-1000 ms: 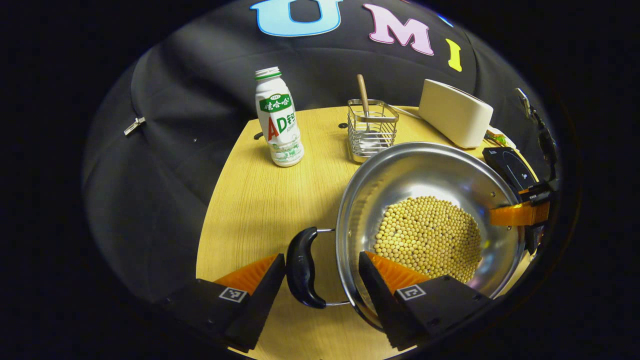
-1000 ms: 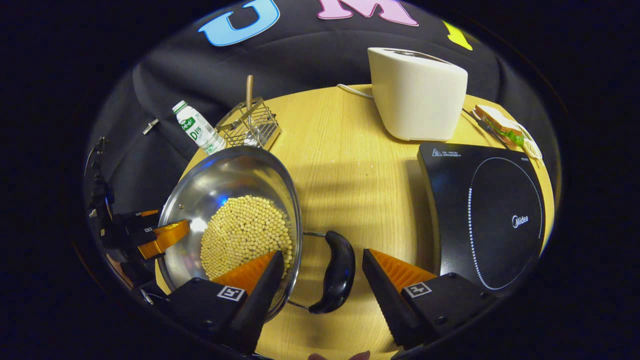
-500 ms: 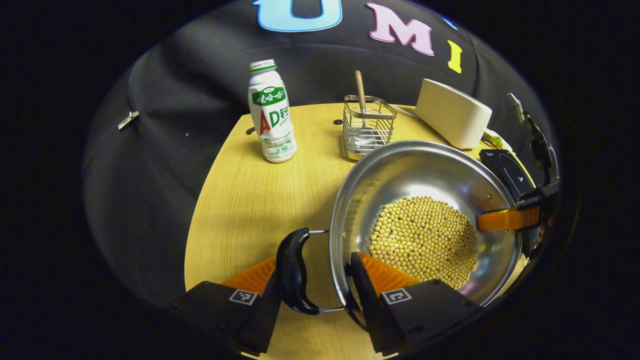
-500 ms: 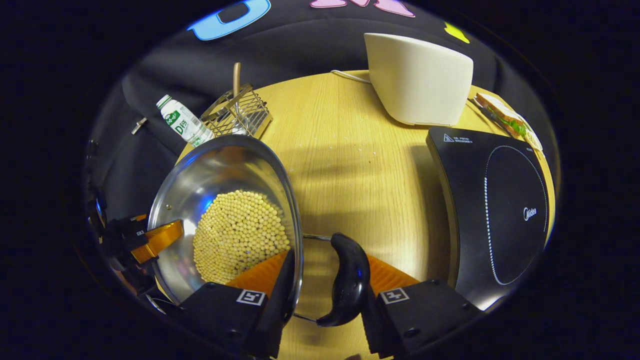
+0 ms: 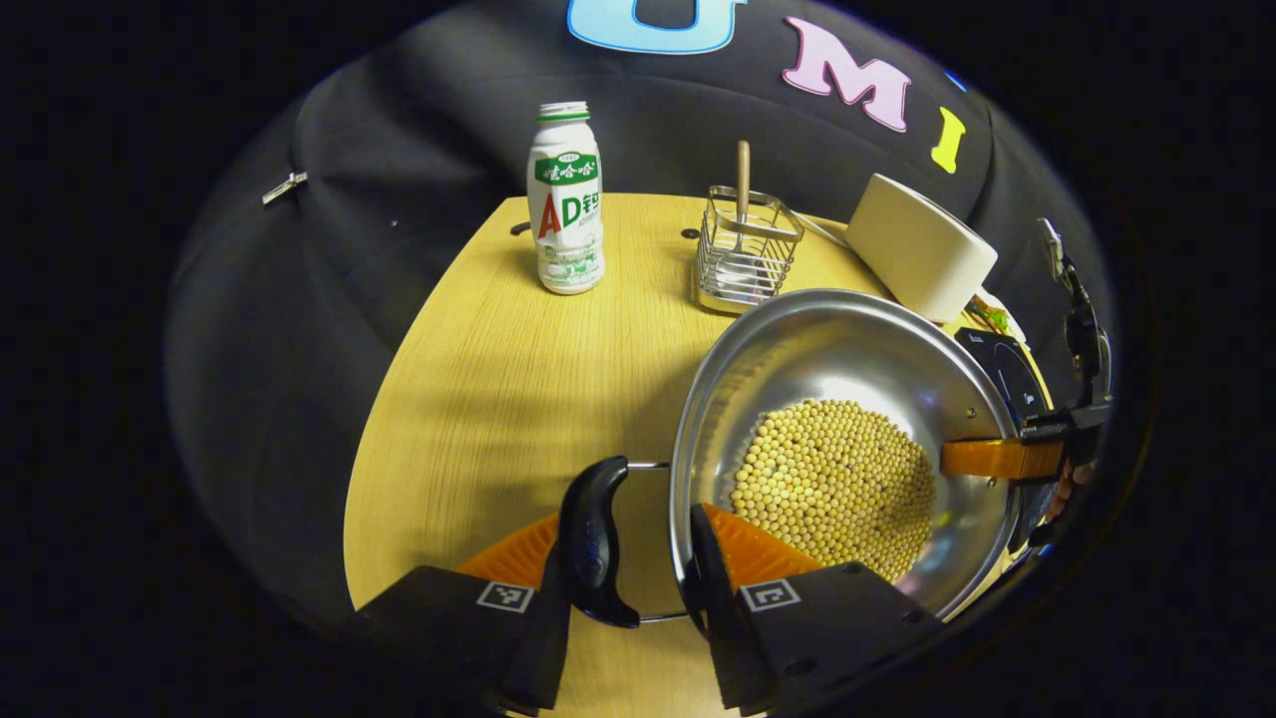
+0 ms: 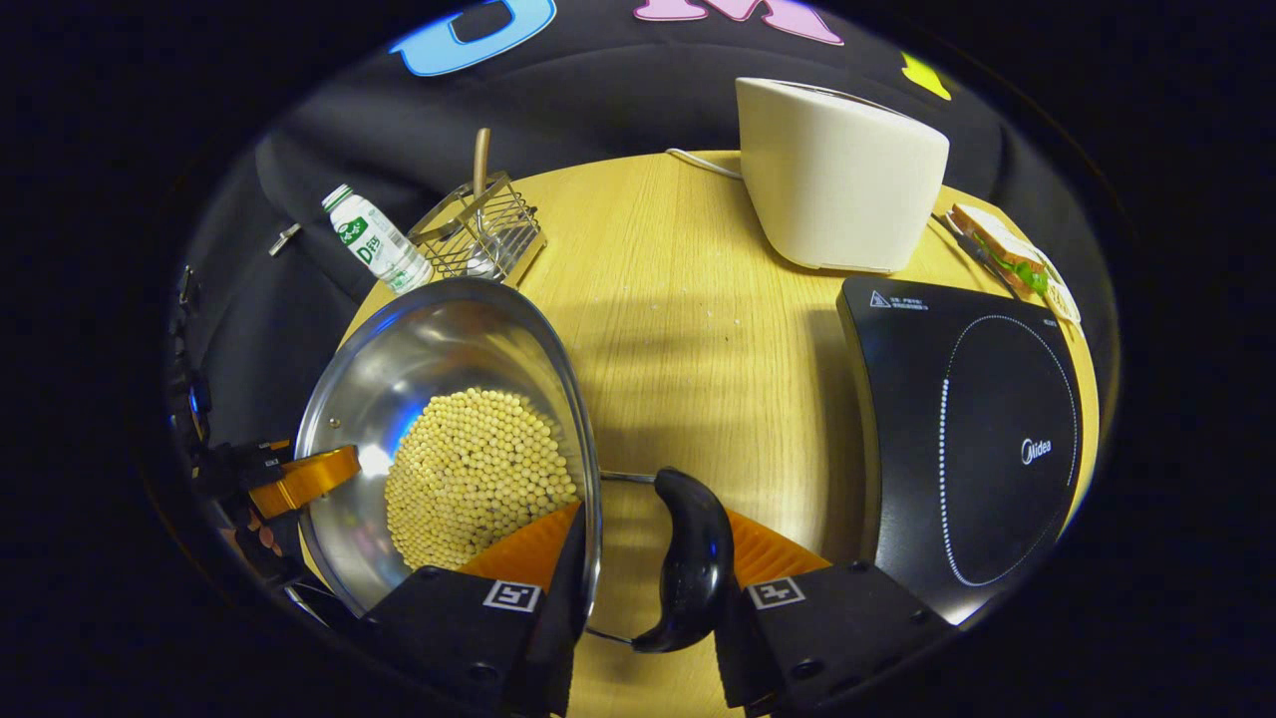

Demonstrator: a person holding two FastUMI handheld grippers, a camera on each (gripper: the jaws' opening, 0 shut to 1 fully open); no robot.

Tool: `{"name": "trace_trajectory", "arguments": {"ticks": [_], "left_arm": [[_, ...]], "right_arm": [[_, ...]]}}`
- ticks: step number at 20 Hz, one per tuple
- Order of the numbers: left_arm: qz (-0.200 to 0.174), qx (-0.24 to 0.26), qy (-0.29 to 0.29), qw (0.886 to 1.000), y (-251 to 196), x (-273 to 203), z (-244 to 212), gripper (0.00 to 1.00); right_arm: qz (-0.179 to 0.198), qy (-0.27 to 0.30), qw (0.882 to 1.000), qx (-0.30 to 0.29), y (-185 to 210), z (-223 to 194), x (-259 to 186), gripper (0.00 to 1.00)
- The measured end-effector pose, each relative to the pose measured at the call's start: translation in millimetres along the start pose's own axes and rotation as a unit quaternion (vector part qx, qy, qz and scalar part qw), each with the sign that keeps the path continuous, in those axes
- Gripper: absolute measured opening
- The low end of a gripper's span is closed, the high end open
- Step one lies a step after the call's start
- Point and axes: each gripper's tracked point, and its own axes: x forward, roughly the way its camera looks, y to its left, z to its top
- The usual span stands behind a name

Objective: First push the handle of the pot to place it horizontally, then grasp the pot with both hands and set it on the induction cooktop.

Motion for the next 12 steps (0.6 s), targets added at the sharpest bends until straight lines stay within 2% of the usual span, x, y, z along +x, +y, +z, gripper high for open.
{"name": "trace_trajectory", "arguments": {"ticks": [3, 4, 6, 12], "left_arm": [[0.013, 0.005, -0.006, 1.0, -13.1, -21.5, 9.5, 0.6], [0.014, 0.004, -0.008, 1.0, -20.5, -29.3, 12.5, 0.6], [0.016, 0.004, -0.009, 1.0, -39.3, -43.7, 18.3, 0.6], [0.006, -0.009, -0.015, 1.0, -119.5, -76.2, 24.9, 0.6]], "right_arm": [[0.013, -0.005, 1.0, -0.003, -7.3, 7.9, -18.2, 0.6], [0.016, -0.007, 1.0, -0.004, -11.4, 10.1, -28.0, 0.56], [0.019, -0.015, 1.0, -0.009, -24.1, 17.2, -47.9, 0.6], [0.014, -0.029, 0.999, -0.008, -94.4, 27.7, -108.0, 0.6]]}}
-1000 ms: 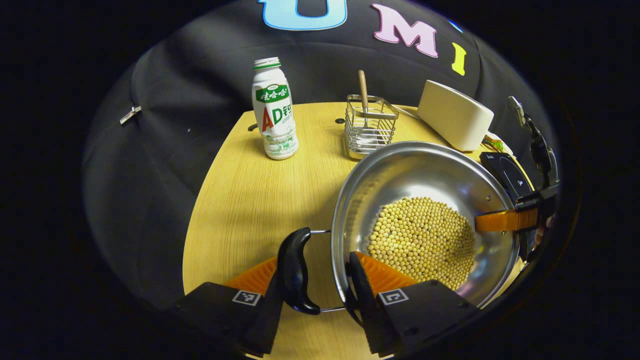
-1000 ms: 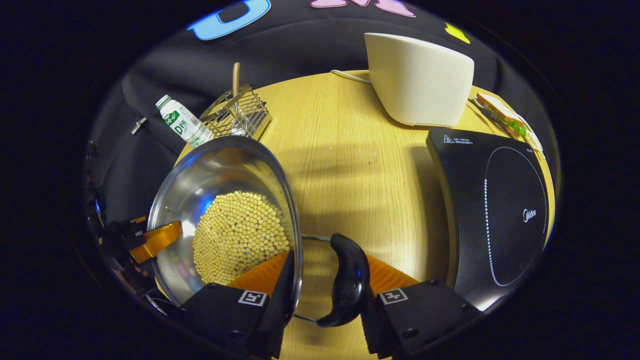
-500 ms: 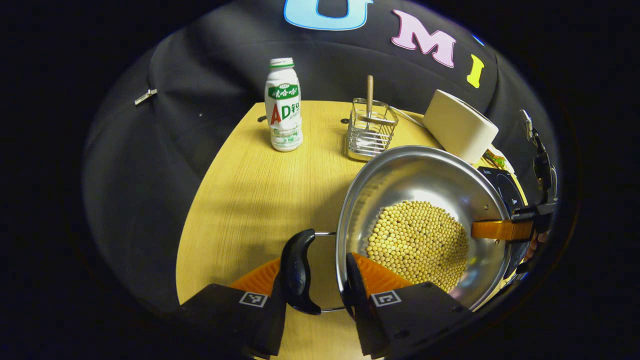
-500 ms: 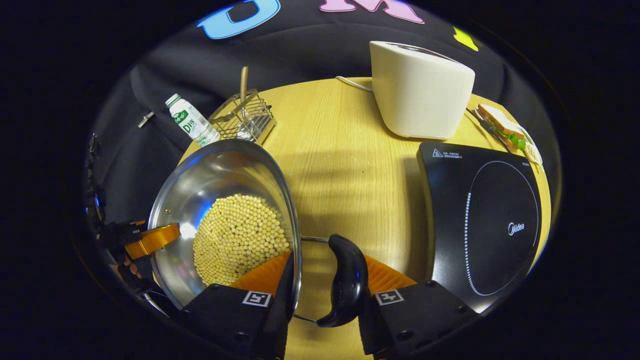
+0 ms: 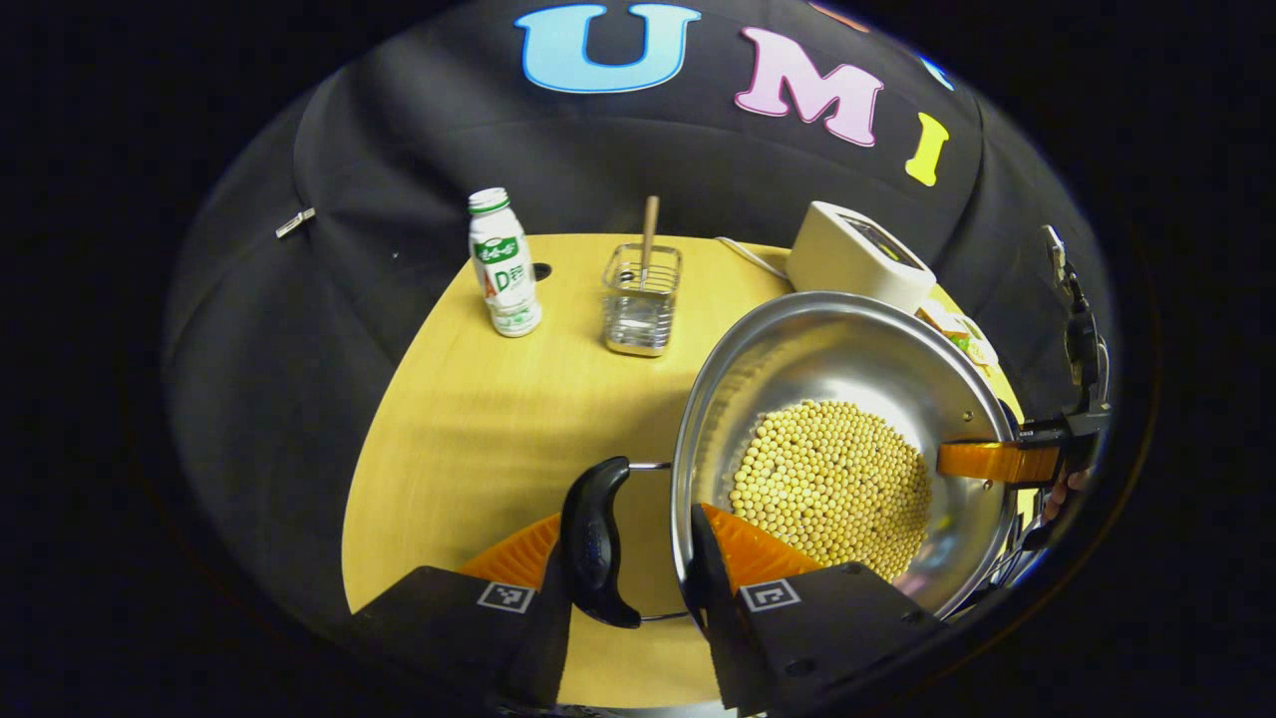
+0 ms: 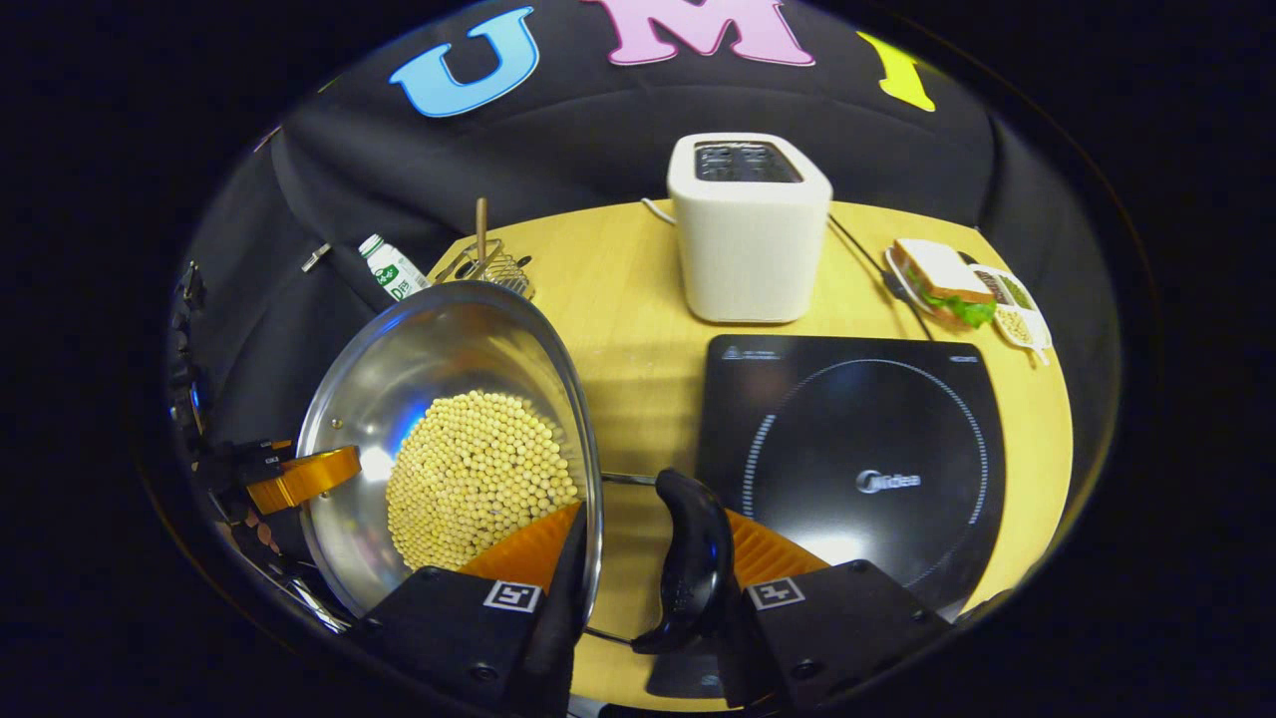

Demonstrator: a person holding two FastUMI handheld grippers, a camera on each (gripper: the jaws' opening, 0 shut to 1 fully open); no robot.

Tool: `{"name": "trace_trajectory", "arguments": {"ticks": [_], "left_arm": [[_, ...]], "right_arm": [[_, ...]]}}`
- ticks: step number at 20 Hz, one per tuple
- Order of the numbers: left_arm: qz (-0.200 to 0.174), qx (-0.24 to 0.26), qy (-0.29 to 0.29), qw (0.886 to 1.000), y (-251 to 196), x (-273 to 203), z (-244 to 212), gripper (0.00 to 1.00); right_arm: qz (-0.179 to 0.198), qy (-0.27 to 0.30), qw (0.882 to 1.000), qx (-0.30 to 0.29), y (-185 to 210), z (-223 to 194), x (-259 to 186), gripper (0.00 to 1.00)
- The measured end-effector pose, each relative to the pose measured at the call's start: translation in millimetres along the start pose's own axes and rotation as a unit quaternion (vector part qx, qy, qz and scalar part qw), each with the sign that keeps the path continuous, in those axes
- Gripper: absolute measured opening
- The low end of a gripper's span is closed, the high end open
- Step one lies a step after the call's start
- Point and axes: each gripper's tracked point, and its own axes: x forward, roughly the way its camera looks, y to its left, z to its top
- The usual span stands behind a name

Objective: First push the handle of the pot to place it horizontally, then grasp the pot with both hands and set it on the induction cooktop.

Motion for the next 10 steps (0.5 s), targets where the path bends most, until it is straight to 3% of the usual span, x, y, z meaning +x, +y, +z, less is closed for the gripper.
{"name": "trace_trajectory", "arguments": {"ticks": [3, 4, 5, 10], "left_arm": [[-0.011, -0.003, 0.003, 1.0, -43.9, -5.0, 0.0, 0.6], [-0.014, -0.003, 0.005, 1.0, -57.3, -5.4, 0.5, 0.6], [-0.017, 0.0, 0.007, 1.0, -71.7, -5.4, 2.1, 0.6], [-0.035, 0.012, 0.019, 0.999, -140.3, 6.2, 9.8, 0.6]], "right_arm": [[-0.006, 0.0, 1.0, 0.007, -39.3, 2.0, -22.0, 0.6], [-0.009, 0.0, 1.0, 0.009, -52.6, 1.1, -28.2, 0.55], [-0.011, -0.001, 1.0, 0.01, -65.1, 2.0, -33.6, 0.6], [-0.024, 0.007, 0.999, 0.021, -131.5, 2.6, -50.5, 0.6]]}}
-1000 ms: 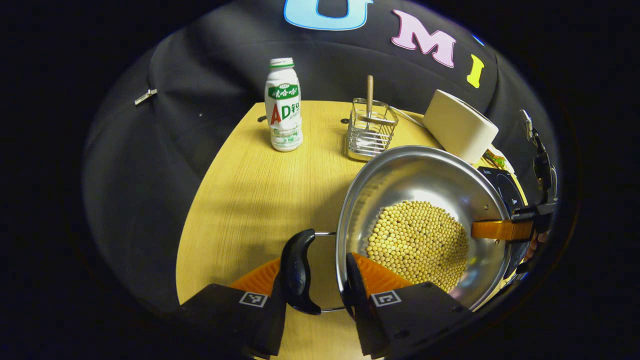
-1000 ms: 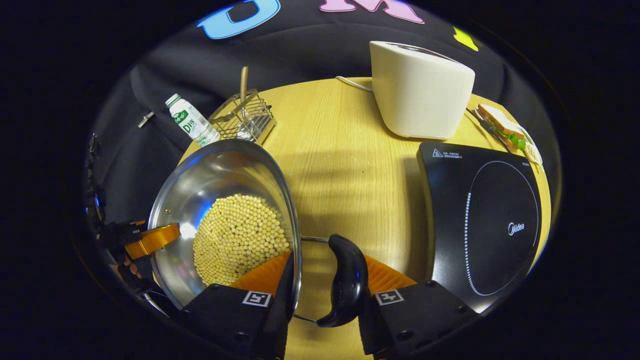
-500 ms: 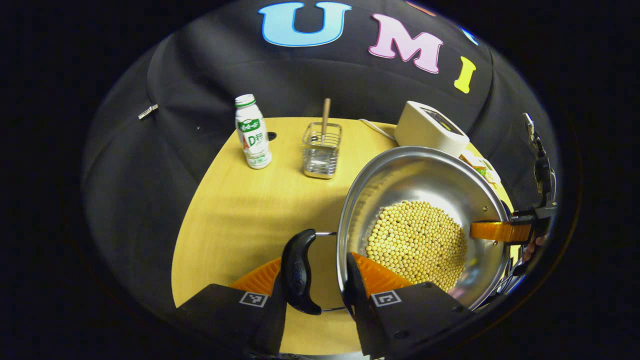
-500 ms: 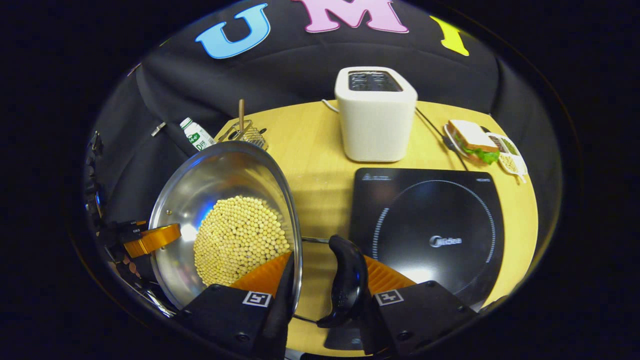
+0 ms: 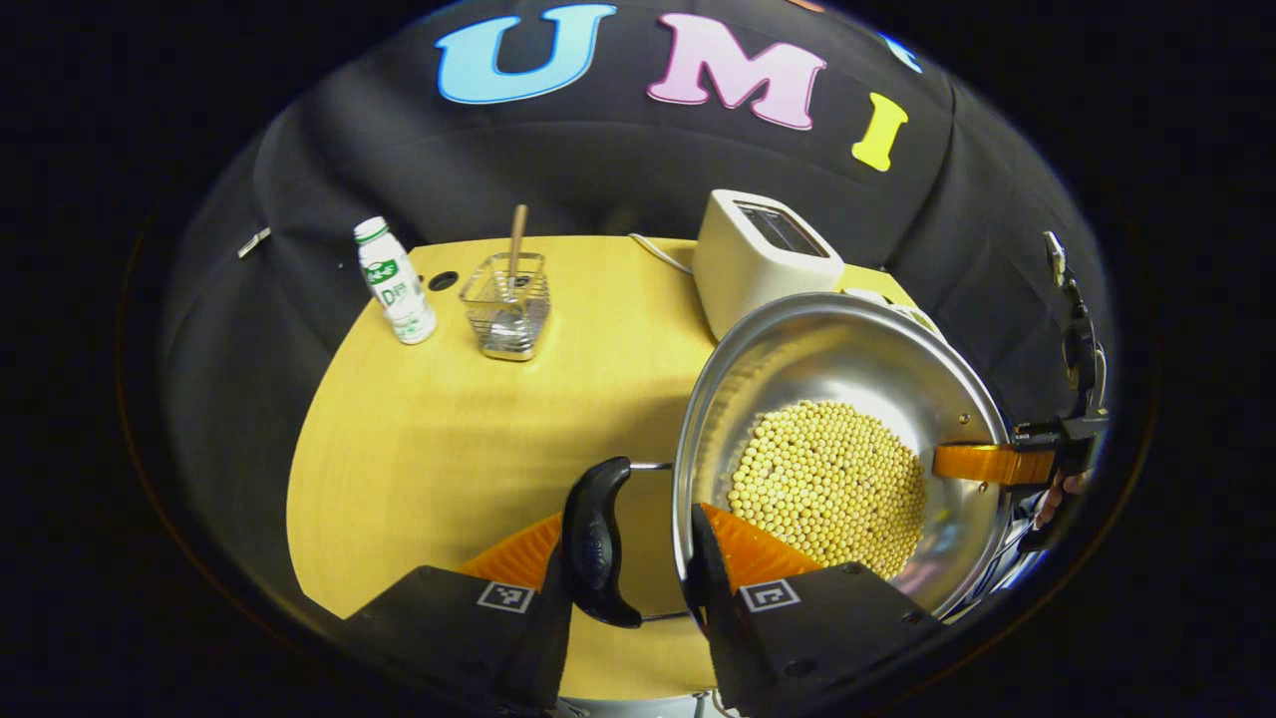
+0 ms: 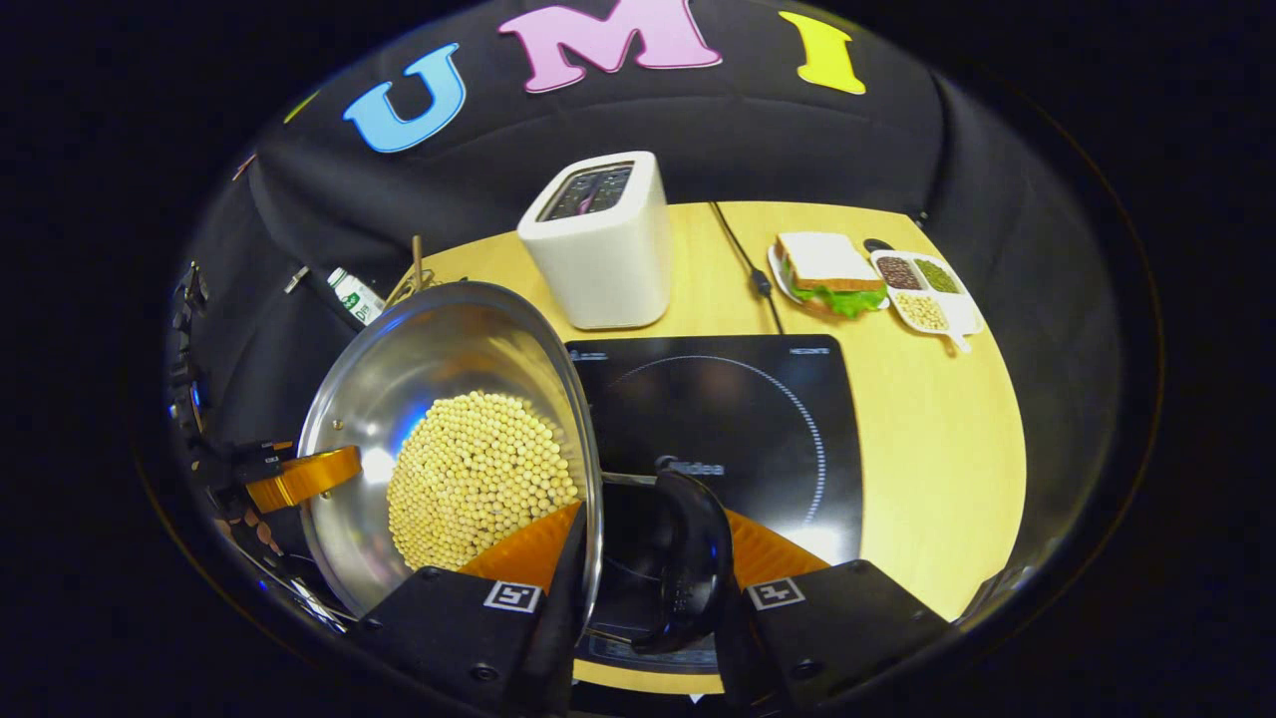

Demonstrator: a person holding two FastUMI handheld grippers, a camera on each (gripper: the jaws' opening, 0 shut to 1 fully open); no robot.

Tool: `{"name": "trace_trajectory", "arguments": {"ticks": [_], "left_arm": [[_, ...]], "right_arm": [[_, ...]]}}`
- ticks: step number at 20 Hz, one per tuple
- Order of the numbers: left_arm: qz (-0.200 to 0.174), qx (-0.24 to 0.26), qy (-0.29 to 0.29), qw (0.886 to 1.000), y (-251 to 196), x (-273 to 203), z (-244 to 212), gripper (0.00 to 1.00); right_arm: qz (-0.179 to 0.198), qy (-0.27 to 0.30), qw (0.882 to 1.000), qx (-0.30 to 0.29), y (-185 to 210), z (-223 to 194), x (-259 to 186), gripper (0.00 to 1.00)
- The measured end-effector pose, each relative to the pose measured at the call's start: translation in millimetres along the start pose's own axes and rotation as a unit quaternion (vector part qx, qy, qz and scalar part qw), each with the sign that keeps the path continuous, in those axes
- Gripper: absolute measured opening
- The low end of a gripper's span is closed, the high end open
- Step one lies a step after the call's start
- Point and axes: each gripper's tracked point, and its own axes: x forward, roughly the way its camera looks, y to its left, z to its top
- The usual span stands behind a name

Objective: First push the handle of the pot to place it horizontally, then grasp the pot with both hands and set it on the induction cooktop.

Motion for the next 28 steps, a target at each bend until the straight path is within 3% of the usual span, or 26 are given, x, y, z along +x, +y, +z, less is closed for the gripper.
{"name": "trace_trajectory", "arguments": {"ticks": [3, 4, 12, 16, 17, 18, 21, 22, 28], "left_arm": [[-0.008, 0.004, 0.009, 1.0, -38.2, 14.8, 3.7, 0.6], [-0.01, 0.006, 0.011, 1.0, -49.1, 20.0, 4.1, 0.6], [-0.017, 0.014, 0.02, 1.0, -108.2, 60.5, 14.7, 0.59], [-0.011, 0.013, 0.021, 1.0, -118.6, 74.4, 16.4, 0.6], [-0.009, 0.012, 0.022, 1.0, -119.8, 77.6, 16.7, 0.59], [-0.008, 0.011, 0.023, 1.0, -120.4, 80.9, 16.7, 0.59], [-0.004, 0.008, 0.024, 1.0, -120.2, 89.0, 17.9, 0.6], [-0.004, 0.007, 0.025, 1.0, -119.5, 91.5, 17.8, 0.59], [-0.002, 0.004, 0.021, 1.0, -117.2, 95.3, 20.9, 0.6]], "right_arm": [[-0.008, 0.011, 1.0, 0.008, -41.0, 2.8, -1.8, 0.55], [-0.01, 0.013, 1.0, 0.011, -52.2, 3.3, -0.9, 0.6], [-0.018, 0.014, 1.0, 0.019, -120.1, 14.7, 13.7, 0.6], [-0.011, 0.014, 1.0, 0.018, -134.3, 18.6, 28.8, 0.6], [-0.009, 0.013, 1.0, 0.017, -136.7, 19.6, 32.5, 0.55], [-0.008, 0.013, 1.0, 0.017, -138.3, 19.7, 35.1, 0.6], [-0.007, 0.016, 1.0, 0.018, -140.2, 19.9, 44.2, 0.6], [-0.008, 0.016, 1.0, 0.018, -140.5, 19.9, 47.1, 0.55], [-0.004, 0.017, 1.0, 0.024, -139.6, 22.6, 54.6, 0.6]]}}
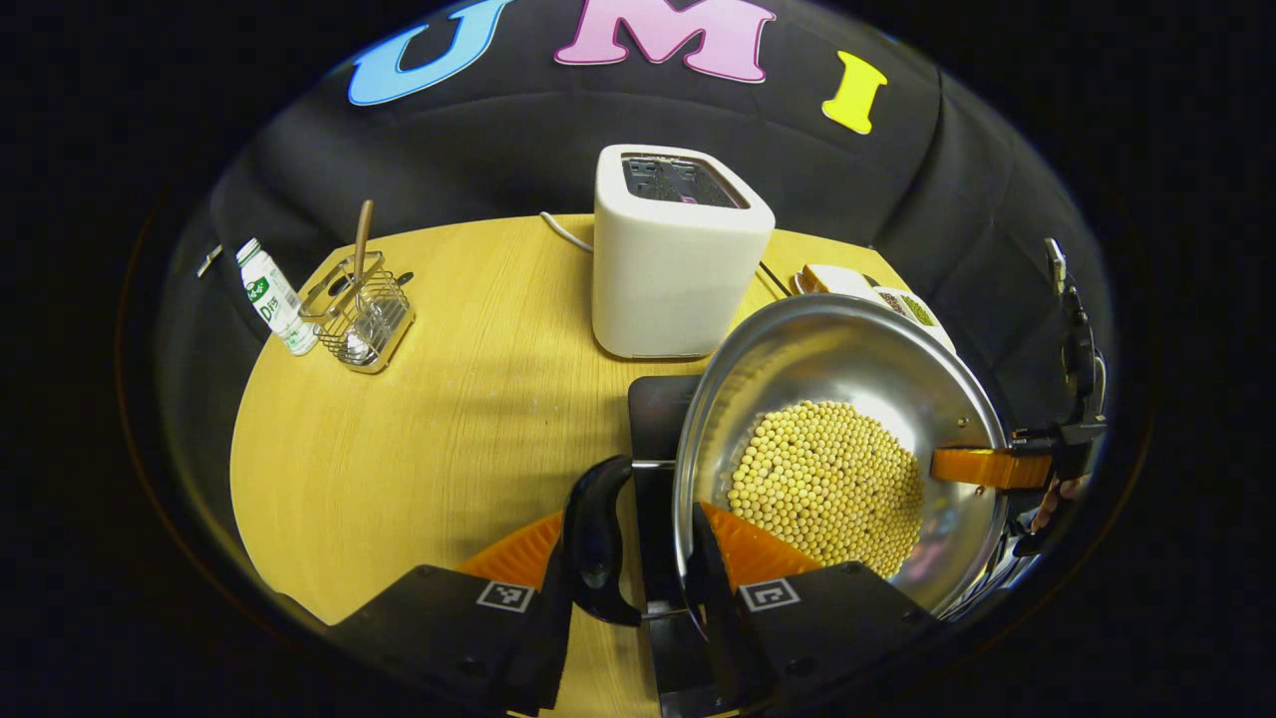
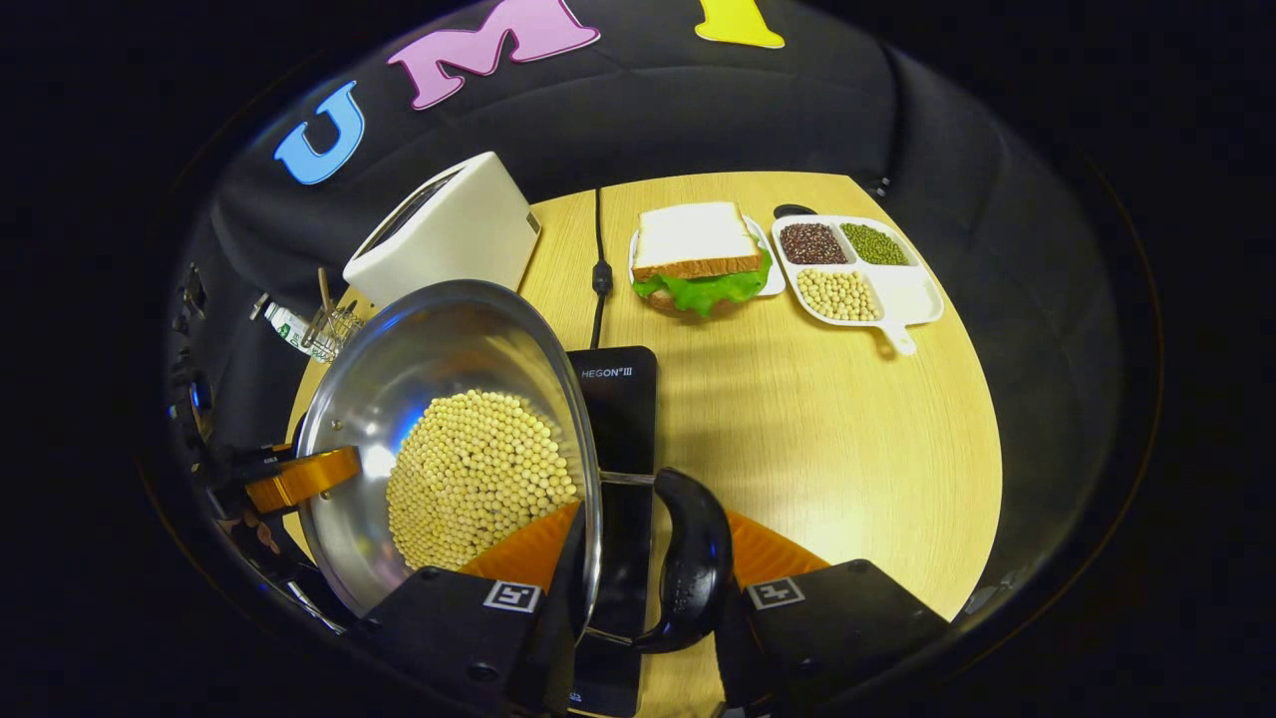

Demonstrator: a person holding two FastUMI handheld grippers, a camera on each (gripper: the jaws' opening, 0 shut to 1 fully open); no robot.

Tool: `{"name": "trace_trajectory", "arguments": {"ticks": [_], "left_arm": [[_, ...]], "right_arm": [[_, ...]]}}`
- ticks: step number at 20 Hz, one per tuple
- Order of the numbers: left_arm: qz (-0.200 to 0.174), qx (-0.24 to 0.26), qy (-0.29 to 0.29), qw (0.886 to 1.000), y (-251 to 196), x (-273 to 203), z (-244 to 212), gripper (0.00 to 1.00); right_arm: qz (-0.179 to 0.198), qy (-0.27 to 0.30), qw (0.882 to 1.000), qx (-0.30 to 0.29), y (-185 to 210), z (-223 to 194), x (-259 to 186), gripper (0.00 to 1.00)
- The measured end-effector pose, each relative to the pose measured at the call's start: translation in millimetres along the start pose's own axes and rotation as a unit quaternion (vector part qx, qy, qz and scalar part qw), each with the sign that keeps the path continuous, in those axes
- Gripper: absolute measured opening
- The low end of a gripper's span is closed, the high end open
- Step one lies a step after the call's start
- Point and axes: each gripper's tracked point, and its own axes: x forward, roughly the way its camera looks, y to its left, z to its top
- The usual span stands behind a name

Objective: First push the handle of the pot to place it horizontally, then grasp the pot with both hands and set it on the induction cooktop.

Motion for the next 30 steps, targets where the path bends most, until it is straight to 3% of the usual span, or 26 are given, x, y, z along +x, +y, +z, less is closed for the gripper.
{"name": "trace_trajectory", "arguments": {"ticks": [11, 13, 15, 16, 17, 18, 24, 30], "left_arm": [[0.001, -0.003, 0.0, 1.0, 0.8, -1.9, 0.9, 0.63], [0.005, 0.0, -0.005, 1.0, 0.8, -2.9, 2.4, 0.67], [0.012, 0.011, -0.011, 1.0, 2.4, -3.1, 4.6, 0.72], [0.015, 0.016, -0.014, 1.0, 3.4, -4.0, 5.0, 0.82], [0.016, 0.018, -0.017, 1.0, 4.6, -7.4, 7.0, 0.91], [0.017, 0.018, -0.022, 0.999, 4.2, -7.0, 8.4, 0.97], [0.032, 0.011, -0.045, 0.998, 11.5, -26.8, 13.1, 0.98], [0.03, -0.005, -0.122, 0.992, 8.0, -69.6, 34.0, 0.97]], "right_arm": [[-0.004, -0.004, 1.0, 0.016, -0.9, 1.0, 1.1, 0.59], [-0.011, -0.01, 1.0, 0.007, -1.5, 2.8, 0.5, 0.67], [-0.014, -0.011, 1.0, 0.006, 0.5, 2.7, -1.8, 0.87], [-0.013, -0.013, 1.0, 0.01, 2.5, 2.6, -0.6, 0.98], [-0.012, -0.017, 1.0, 0.014, 4.7, 5.3, -2.7, 1.0], [-0.012, -0.022, 1.0, 0.017, 6.0, 7.5, -3.8, 0.99], [-0.028, -0.062, 0.998, 0.006, 2.1, 20.3, -23.1, 0.99], [-0.051, -0.146, 0.988, -0.018, -0.7, 51.1, -75.3, 0.99]]}}
